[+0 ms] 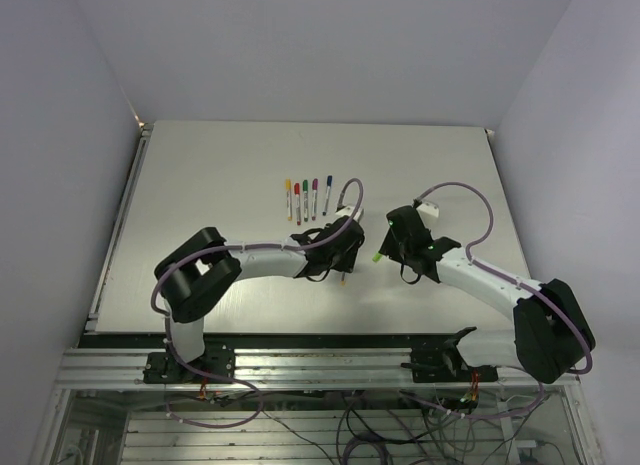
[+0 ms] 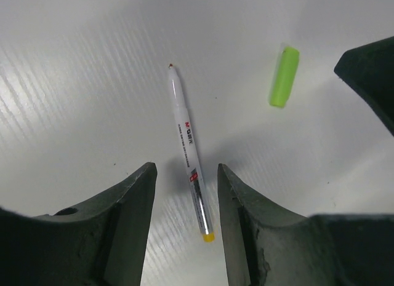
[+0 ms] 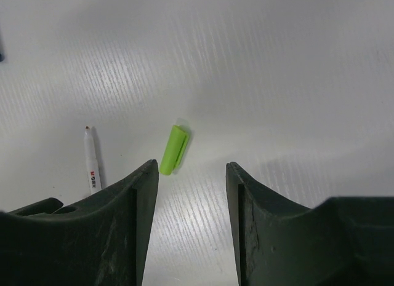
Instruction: Insert the pens into the pen caps
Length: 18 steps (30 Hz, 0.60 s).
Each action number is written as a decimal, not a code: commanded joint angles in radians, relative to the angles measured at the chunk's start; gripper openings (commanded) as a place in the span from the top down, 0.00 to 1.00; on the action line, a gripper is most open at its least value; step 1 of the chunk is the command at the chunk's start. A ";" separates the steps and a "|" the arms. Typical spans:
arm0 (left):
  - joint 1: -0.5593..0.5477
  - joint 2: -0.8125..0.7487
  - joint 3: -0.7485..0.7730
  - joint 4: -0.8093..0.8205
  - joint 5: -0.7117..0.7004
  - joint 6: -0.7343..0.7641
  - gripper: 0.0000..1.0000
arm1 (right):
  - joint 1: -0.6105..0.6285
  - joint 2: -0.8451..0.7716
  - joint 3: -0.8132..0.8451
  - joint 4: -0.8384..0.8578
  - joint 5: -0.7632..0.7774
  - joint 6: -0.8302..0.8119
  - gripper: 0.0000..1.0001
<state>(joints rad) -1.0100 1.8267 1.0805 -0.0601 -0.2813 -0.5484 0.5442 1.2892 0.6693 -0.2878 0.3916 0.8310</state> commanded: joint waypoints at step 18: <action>-0.004 0.195 0.265 -0.294 -0.003 0.075 0.51 | -0.002 -0.030 -0.051 0.039 0.003 0.007 0.54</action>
<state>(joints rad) -1.0100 1.9953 1.3014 -0.2722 -0.2867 -0.4953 0.5442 1.2839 0.6308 -0.2649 0.3908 0.8310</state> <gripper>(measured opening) 0.500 0.463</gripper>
